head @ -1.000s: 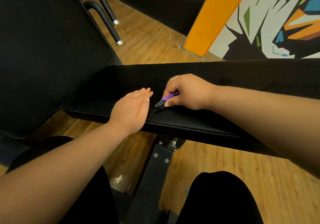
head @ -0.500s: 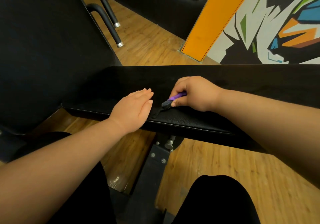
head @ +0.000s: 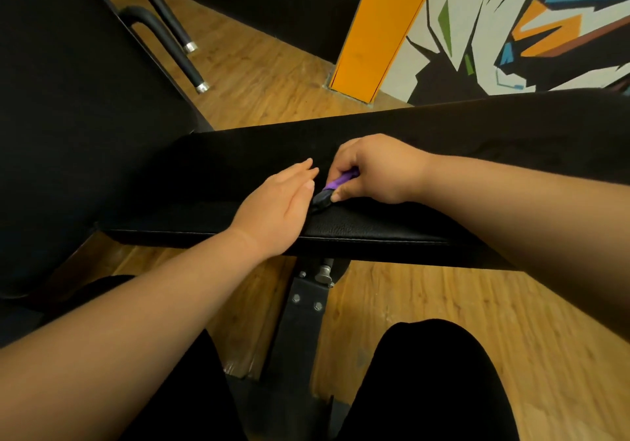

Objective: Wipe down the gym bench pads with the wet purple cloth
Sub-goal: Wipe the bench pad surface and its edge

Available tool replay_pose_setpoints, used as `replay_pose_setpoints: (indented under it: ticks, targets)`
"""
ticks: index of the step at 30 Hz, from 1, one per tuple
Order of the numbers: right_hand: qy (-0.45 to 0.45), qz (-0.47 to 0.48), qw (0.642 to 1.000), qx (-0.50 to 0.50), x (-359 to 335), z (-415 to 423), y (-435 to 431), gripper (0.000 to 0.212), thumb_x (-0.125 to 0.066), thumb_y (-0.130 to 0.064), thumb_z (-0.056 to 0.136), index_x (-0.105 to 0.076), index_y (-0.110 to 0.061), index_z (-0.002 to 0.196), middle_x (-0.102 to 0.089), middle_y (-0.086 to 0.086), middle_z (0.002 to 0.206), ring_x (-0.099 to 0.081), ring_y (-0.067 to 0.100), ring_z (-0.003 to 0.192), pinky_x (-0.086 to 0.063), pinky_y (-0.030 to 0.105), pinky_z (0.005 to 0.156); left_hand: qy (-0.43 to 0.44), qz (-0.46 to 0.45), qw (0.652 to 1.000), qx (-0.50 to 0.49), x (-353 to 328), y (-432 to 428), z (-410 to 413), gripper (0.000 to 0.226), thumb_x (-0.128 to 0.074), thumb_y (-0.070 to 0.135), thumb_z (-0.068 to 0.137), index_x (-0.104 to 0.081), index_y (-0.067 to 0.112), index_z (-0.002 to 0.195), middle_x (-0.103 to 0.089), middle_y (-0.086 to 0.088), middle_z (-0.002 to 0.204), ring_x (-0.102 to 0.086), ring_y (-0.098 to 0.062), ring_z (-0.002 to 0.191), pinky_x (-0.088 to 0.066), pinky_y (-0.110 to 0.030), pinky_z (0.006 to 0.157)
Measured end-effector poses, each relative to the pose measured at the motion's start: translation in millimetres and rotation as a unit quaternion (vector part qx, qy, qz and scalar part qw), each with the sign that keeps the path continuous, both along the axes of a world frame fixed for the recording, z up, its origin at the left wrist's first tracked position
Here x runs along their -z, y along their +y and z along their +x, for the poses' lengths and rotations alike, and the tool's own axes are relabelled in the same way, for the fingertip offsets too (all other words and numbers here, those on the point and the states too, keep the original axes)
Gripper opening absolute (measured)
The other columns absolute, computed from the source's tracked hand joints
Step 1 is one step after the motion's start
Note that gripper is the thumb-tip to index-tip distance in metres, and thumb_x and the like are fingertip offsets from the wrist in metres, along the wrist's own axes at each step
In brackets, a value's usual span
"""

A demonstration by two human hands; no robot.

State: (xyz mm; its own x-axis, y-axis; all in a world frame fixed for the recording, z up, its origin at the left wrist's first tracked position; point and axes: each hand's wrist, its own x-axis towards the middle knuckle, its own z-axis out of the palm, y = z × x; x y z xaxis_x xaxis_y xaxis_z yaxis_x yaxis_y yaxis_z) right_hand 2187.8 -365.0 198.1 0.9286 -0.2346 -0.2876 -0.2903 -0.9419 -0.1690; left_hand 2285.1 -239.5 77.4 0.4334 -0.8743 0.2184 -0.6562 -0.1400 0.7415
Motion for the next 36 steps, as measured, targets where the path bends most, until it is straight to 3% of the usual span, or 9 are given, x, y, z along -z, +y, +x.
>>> replay_pose_setpoints:
  ticks: [5, 10, 15, 24, 29, 32, 36]
  targets:
    - [0.009, 0.004, 1.000, -0.012, -11, -16, -11, 0.011, -0.071, -0.025, 0.084, -0.069, -0.026, 0.095, -0.056, -0.012, 0.098, -0.056, 0.009, 0.098, -0.045, 0.032, 0.093, -0.012, 0.011, 1.000, 0.005, 5, -1, 0, 0.044, -0.023, 0.029, 0.106, -0.043, 0.021, 0.144, -0.037, 0.006, 0.153, -0.024, -0.005, 0.143, -0.012, -0.018, 0.114]
    - [-0.020, 0.014, 1.000, 0.001, -21, -41, -22, 0.011, -0.074, -0.024, 0.082, -0.072, -0.024, 0.093, -0.060, -0.011, 0.096, -0.056, 0.006, 0.094, -0.046, 0.029, 0.090, -0.014, 0.011, 1.000, 0.004, 6, -1, -3, 0.061, -0.013, 0.041, 0.095, -0.043, 0.021, 0.144, -0.038, 0.006, 0.152, -0.025, -0.005, 0.143, -0.014, -0.019, 0.115]
    - [-0.017, -0.002, 1.000, -0.009, -1, -9, -12, 0.013, -0.071, -0.024, 0.085, -0.071, -0.021, 0.098, -0.055, -0.009, 0.098, -0.055, 0.013, 0.099, -0.044, 0.031, 0.092, -0.035, 0.023, 0.999, -0.002, 6, -2, -3, 0.049, -0.018, 0.033, 0.104, -0.041, 0.021, 0.145, -0.037, 0.006, 0.153, -0.024, -0.005, 0.144, -0.015, -0.022, 0.116]
    - [-0.005, 0.012, 1.000, 0.007, -33, -57, -31, 0.013, -0.074, -0.024, 0.082, -0.066, -0.032, 0.089, -0.059, -0.013, 0.097, -0.056, 0.007, 0.095, -0.045, 0.029, 0.090, -0.030, 0.019, 0.999, 0.005, 7, -1, -3, 0.063, -0.012, 0.041, 0.094, -0.040, 0.021, 0.146, -0.037, 0.006, 0.153, -0.024, -0.005, 0.144, -0.014, -0.021, 0.117]
    - [-0.039, 0.003, 0.999, 0.008, -21, -45, -22, 0.009, -0.073, -0.023, 0.083, -0.070, -0.024, 0.091, -0.058, -0.010, 0.097, -0.056, 0.008, 0.095, -0.045, 0.029, 0.090, -0.041, 0.022, 0.999, -0.002, 7, -1, -4, 0.059, -0.014, 0.041, 0.097, -0.040, 0.021, 0.146, -0.037, 0.006, 0.153, -0.024, -0.006, 0.144, -0.017, -0.026, 0.119]
    - [-0.026, 0.003, 1.000, -0.006, -12, -29, -16, 0.009, -0.072, -0.023, 0.085, -0.066, -0.027, 0.091, -0.057, -0.009, 0.099, -0.055, 0.010, 0.097, -0.044, 0.028, 0.091, -0.044, 0.024, 0.999, -0.002, 7, -2, -3, 0.049, -0.018, 0.034, 0.104, -0.039, 0.021, 0.146, -0.036, 0.006, 0.153, -0.024, -0.006, 0.144, -0.018, -0.030, 0.120]
    - [-0.020, -0.002, 1.000, -0.003, -24, -45, -22, 0.010, -0.073, -0.023, 0.083, -0.068, -0.026, 0.092, -0.056, -0.016, 0.095, -0.055, 0.007, 0.094, -0.045, 0.026, 0.089, -0.035, 0.023, 0.999, 0.012, 6, 1, -3, 0.061, -0.013, 0.042, 0.095, -0.038, 0.021, 0.147, -0.035, 0.006, 0.154, -0.023, -0.006, 0.144, -0.017, -0.028, 0.120]
